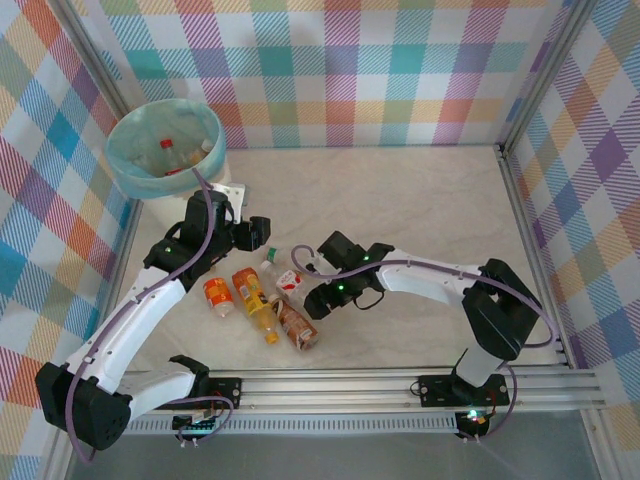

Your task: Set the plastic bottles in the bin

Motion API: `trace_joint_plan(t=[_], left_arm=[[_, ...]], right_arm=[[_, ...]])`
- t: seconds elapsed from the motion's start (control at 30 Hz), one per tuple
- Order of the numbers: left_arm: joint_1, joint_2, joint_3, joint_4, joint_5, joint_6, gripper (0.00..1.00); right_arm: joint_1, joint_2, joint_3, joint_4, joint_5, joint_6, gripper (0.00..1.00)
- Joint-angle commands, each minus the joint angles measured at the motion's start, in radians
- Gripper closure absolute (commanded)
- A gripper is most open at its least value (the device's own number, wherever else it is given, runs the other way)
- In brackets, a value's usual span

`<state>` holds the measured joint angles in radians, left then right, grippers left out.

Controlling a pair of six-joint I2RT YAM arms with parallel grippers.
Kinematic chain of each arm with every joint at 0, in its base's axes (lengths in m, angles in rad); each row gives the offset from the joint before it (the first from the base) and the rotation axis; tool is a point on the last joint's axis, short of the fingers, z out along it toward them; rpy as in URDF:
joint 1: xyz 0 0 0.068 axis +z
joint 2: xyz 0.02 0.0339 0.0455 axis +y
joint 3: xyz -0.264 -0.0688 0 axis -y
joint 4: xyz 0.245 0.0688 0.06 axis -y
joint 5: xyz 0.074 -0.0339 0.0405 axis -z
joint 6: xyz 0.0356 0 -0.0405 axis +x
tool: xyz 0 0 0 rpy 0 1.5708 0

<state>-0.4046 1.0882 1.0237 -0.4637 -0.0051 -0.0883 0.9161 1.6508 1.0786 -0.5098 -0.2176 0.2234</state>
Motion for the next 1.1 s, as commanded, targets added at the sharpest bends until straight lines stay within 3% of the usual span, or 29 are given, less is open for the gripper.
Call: trace_joint_plan(t=[0.0,0.4,0.5,0.6,1.07], left_arm=[[-0.008,0.010,0.019,0.026,-0.020,0.003,0.35],[-0.008,0.028,0.044,0.018,-0.037,-0.024,0.34],[-0.008,0.034,0.052,0.017,-0.035,-0.025,0.34],[-0.008,0.039,0.061,0.017,-0.035,-0.025,0.34],[-0.008,0.088,0.154,0.036,-0.013,-0.048,0.34]], right_arm=[[0.016,0.024,-0.001,0.008,0.009,0.000,0.22],[0.030,0.081,0.026,0.004,0.058,-0.022,0.19],[0.032,0.078,0.025,-0.004,0.068,-0.026,0.21],[0.032,0.067,0.025,-0.014,0.054,-0.036,0.32],[0.033,-0.090,-0.018,-0.025,0.043,-0.019,0.36]])
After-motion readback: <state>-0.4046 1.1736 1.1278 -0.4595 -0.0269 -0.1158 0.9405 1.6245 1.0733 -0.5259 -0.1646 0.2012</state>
